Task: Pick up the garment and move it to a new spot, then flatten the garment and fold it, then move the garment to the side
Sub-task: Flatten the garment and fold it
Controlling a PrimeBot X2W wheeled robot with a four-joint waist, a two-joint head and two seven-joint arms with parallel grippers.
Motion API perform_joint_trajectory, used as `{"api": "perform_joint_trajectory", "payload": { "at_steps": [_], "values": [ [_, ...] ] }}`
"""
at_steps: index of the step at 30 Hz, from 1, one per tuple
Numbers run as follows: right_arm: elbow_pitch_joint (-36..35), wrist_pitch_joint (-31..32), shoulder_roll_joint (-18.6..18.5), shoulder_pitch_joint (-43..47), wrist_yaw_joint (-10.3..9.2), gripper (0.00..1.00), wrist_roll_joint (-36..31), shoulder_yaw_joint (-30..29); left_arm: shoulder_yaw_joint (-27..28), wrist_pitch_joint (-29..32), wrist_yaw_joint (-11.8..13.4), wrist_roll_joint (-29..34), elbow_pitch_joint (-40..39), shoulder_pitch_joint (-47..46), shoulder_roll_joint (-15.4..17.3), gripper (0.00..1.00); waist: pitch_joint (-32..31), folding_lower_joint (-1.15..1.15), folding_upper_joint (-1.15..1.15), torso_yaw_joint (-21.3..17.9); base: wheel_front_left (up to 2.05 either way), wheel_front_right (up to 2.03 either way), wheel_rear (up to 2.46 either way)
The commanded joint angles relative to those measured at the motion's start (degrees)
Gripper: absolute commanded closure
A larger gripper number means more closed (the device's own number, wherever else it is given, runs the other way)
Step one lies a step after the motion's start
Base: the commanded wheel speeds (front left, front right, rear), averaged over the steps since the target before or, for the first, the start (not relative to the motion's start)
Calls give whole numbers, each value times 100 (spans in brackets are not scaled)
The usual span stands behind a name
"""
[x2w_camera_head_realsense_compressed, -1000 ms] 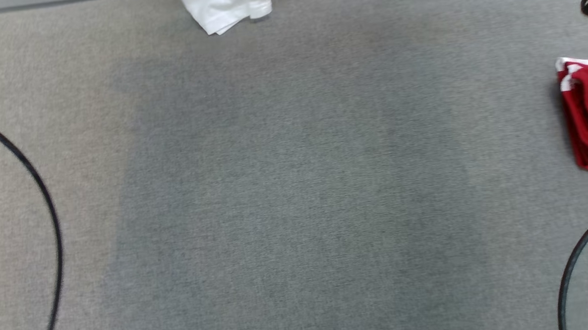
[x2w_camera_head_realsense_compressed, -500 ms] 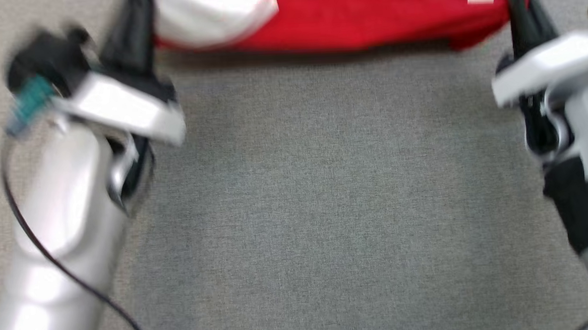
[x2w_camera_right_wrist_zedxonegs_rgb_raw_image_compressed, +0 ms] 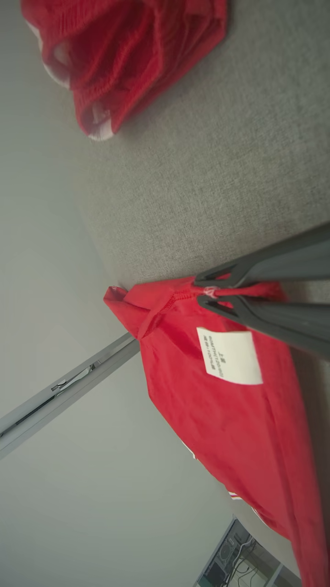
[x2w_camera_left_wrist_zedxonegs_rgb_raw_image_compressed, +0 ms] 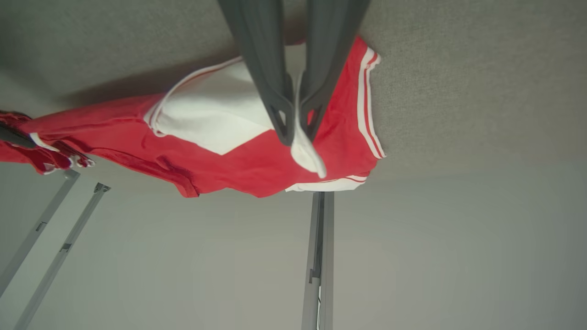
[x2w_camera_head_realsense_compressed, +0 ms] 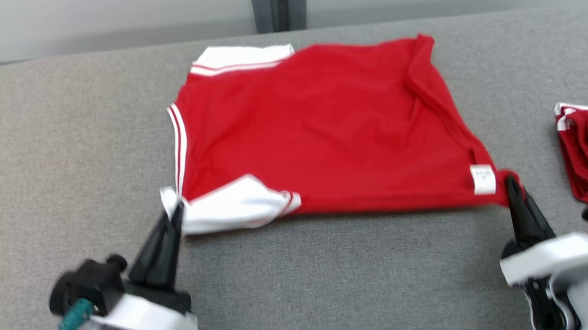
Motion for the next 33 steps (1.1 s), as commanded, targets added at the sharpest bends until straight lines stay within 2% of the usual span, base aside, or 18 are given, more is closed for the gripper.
{"api": "perform_joint_trajectory", "payload": {
  "at_steps": [1,9,14,17,22,28,33],
  "values": [
    [-159,-35,10,330,1,100,-27,-98,-8,198,90,-104,-270,310,42,100,-202,0,0,-28,0,0,0],
    [-880,151,119,1755,1,100,-268,-636,-106,1499,361,-463,-1516,1573,529,100,-487,0,0,57,0,0,0],
    [-1352,620,303,2398,0,100,-549,-1014,2,2113,535,-638,-1999,2090,854,100,-540,0,0,58,0,0,0],
    [-1749,1129,462,2774,0,100,-746,-1286,-16,2505,571,-780,-2272,2353,1065,100,-537,0,0,40,0,0,0],
    [-2237,1525,660,2915,0,100,-935,-1566,41,2549,621,-798,-2499,2311,1067,100,-510,0,0,6,0,0,0],
    [-2726,1798,826,2640,1,100,-998,-1573,9,2411,494,-701,-2416,1811,994,100,-407,0,0,-50,0,0,0],
    [-2821,1899,921,2308,1,100,-1005,-1528,-12,2280,385,-595,-2150,1257,916,100,-254,0,0,-103,0,0,0]
  ]
}}
